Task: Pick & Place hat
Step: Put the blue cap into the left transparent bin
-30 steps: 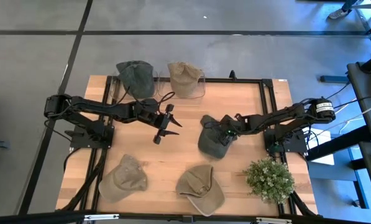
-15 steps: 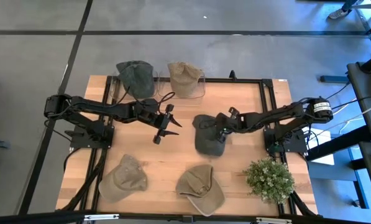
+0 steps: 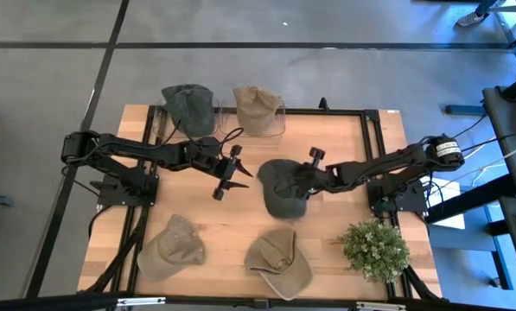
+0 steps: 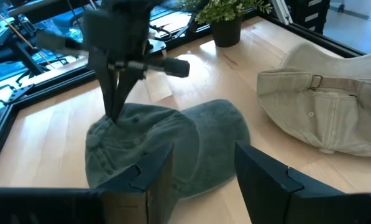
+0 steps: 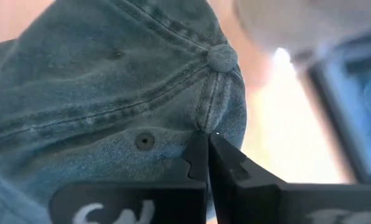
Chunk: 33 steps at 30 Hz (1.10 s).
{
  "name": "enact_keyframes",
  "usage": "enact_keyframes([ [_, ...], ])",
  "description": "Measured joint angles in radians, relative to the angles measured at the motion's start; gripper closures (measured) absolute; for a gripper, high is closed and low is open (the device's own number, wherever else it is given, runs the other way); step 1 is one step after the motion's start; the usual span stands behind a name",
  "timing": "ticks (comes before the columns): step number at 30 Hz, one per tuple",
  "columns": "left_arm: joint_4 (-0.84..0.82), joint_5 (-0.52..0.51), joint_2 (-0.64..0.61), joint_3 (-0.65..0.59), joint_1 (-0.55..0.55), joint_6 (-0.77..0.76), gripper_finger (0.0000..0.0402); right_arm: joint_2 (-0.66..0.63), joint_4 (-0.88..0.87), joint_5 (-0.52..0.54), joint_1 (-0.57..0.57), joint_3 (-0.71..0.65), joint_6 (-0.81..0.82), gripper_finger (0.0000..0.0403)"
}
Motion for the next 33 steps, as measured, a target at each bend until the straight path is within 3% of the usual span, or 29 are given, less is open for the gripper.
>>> enact_keyframes([
  [10,0.044,-0.023,0.0,-0.001,0.0,-0.055,0.0238,-0.002,-0.004,0.035,0.113,0.154,-0.218,0.0402],
  [13,0.147,-0.183,0.0,-0.001,0.0,-0.24,0.0239,-0.002,-0.005,0.058,0.135,0.162,-0.23,0.0402],
  [16,0.169,-0.307,0.0,0.017,0.005,-0.322,0.0243,-0.002,-0.007,0.068,0.144,0.162,-0.234,0.0402],
  [22,0.034,-0.138,0.016,0.128,0.012,-0.425,0.0244,-0.002,0.014,0.07,0.145,0.162,-0.274,0.0402],
  [27,-0.161,-0.194,0.056,0.24,0.005,-0.452,0.0247,-0.002,0.081,0.078,0.144,0.162,-0.33,0.0402],
  [33,-0.243,-0.175,0.121,0.33,0.018,-0.498,0.0248,-0.003,0.117,0.081,0.144,0.162,-0.377,0.0402],
])
